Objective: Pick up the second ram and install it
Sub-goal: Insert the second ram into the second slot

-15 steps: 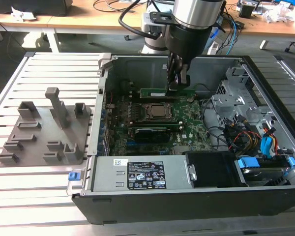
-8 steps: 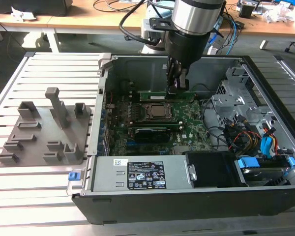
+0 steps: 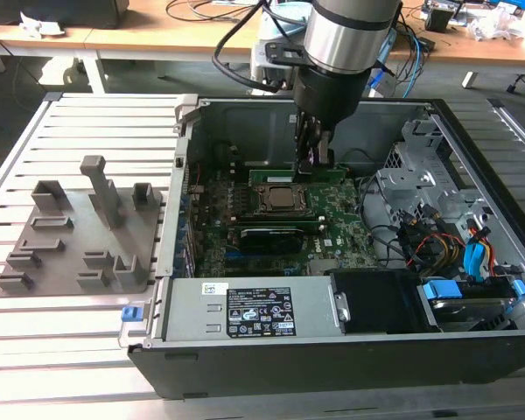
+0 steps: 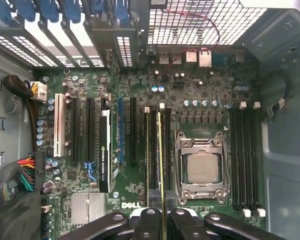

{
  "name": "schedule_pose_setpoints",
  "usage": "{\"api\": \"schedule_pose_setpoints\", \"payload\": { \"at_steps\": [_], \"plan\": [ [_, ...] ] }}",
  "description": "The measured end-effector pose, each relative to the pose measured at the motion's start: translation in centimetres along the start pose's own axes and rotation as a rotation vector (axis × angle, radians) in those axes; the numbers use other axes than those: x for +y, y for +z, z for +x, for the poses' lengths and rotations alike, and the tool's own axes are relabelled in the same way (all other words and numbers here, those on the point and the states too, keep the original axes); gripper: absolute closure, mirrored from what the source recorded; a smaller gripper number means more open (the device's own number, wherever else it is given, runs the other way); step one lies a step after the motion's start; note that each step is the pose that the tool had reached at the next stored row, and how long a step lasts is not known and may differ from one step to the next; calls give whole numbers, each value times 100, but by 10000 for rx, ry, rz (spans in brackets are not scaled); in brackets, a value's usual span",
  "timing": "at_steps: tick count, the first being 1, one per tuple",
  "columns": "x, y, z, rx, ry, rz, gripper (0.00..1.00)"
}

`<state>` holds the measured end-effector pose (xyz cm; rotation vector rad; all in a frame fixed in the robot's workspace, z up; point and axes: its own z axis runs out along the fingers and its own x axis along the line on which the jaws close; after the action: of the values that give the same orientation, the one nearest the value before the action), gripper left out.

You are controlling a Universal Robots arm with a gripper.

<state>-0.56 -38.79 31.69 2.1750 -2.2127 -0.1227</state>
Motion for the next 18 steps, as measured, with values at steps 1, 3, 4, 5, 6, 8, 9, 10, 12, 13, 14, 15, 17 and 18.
{"api": "schedule_pose_setpoints", "payload": {
  "at_steps": [1, 3, 4, 5, 6, 8, 9, 10, 12, 13, 14, 15, 17, 18],
  "plan": [
    [-1, 12, 0, -1, 0, 0, 86],
    [-3, 36, 1, -1, 0, 0, 86],
    [-3, 43, 1, 0, 0, 0, 86],
    [-5, 58, 2, 0, 0, 0, 86],
    [-6, 75, 2, -1, 0, 0, 86],
    [-8, 94, 3, 0, 1, 0, 86],
    [-8, 99, 2, 0, 0, 0, 86],
    [-9, 108, 3, 0, 1, 0, 86],
    [-10, 128, 3, 1, 1, 0, 86],
    [-11, 134, 2, 0, 0, 0, 86],
    [-11, 142, 3, 0, 0, 0, 86],
    [-12, 152, 3, 0, 0, 0, 86],
    [-15, 179, 4, 0, 0, 0, 86],
    [-15, 188, 4, -1, 0, 0, 86]
  ]
}}
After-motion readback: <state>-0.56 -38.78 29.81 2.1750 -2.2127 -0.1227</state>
